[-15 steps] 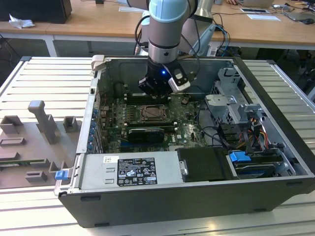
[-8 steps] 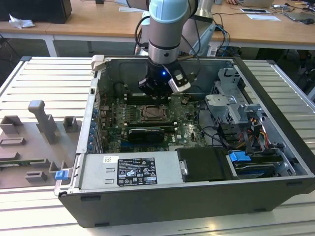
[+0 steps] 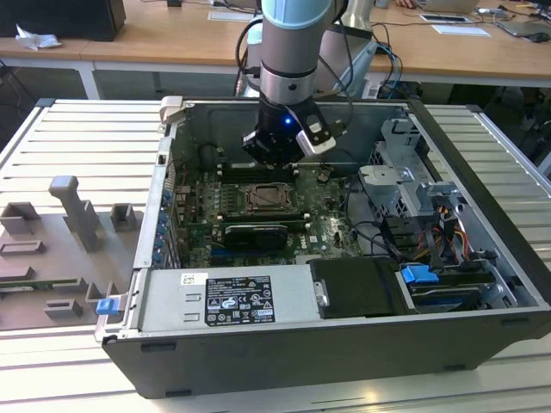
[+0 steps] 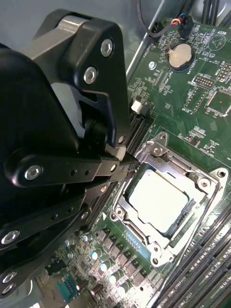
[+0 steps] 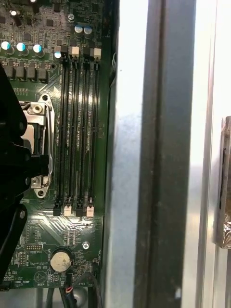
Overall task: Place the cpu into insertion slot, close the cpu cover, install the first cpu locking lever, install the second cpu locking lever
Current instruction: 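Install the second cpu locking lever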
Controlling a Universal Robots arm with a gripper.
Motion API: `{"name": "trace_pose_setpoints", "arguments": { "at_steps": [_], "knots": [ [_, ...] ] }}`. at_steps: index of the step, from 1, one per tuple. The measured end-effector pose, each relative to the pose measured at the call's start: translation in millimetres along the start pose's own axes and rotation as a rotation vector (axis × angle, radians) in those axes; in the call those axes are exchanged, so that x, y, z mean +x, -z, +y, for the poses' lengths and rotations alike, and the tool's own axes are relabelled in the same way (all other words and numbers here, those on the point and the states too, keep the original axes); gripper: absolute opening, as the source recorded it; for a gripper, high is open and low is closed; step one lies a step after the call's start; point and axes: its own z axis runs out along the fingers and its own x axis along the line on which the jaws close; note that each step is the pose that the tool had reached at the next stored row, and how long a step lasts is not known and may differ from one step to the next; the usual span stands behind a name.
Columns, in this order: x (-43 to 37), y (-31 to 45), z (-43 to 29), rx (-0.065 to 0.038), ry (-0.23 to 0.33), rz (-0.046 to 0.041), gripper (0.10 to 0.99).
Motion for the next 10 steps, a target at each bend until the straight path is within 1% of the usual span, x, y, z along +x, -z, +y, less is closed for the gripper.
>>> {"name": "trace_pose_setpoints", "arguments": {
  "at_steps": [6,10],
  "knots": [
    [0.3,0.6,-5.8,0.000,0.000,0.0000,0.106],
    [0.4,2.4,-6.8,0.000,0.000,0.0001,0.106]
  ]
}}
